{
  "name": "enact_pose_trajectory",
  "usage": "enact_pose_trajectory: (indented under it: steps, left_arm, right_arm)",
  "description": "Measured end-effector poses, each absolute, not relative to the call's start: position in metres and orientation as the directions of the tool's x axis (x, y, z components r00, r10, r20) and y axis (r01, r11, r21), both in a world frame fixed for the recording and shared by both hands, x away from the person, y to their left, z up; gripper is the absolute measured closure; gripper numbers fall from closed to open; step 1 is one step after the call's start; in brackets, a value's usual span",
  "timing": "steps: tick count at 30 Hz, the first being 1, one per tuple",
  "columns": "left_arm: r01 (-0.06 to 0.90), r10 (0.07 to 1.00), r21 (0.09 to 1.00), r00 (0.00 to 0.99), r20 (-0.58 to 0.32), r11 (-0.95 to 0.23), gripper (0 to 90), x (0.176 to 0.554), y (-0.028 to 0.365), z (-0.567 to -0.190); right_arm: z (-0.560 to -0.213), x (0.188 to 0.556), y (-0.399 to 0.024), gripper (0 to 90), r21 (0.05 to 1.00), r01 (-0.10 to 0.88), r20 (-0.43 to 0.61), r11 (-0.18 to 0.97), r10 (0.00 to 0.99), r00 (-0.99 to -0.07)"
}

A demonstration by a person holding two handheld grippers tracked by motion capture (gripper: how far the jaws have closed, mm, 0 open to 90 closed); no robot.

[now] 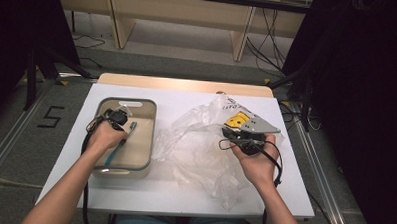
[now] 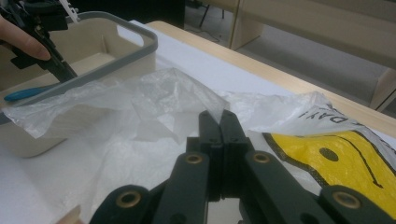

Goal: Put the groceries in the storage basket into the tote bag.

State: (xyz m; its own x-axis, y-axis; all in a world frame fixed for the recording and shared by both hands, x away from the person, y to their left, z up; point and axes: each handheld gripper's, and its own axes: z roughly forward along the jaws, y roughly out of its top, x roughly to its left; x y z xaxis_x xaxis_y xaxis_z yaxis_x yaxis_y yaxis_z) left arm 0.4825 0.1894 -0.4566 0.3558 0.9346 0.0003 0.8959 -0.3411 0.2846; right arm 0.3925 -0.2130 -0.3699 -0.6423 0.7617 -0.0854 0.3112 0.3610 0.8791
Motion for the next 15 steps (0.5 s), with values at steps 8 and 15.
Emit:
enact_pose_trajectory:
  steps: [8, 15]
  left_arm:
    - [0.895, 0.934, 0.292, 0.356, -0.010, -0.338, 81.3, 0.4812, 0.1908, -0.4566]
    - [0.892, 0.937, 0.312, 0.349, -0.013, -0.328, 81.4, 0.4803, 0.1926, -0.4548]
  right_arm:
    - [-0.3706, 0.3929, -0.2125, 90.0, 0.880, 0.310, -0.085, 0.360, 0.761, -0.643]
    - [-0.3708, 0.3930, -0.2126, 90.0, 0.880, 0.310, -0.085, 0.361, 0.761, -0.643]
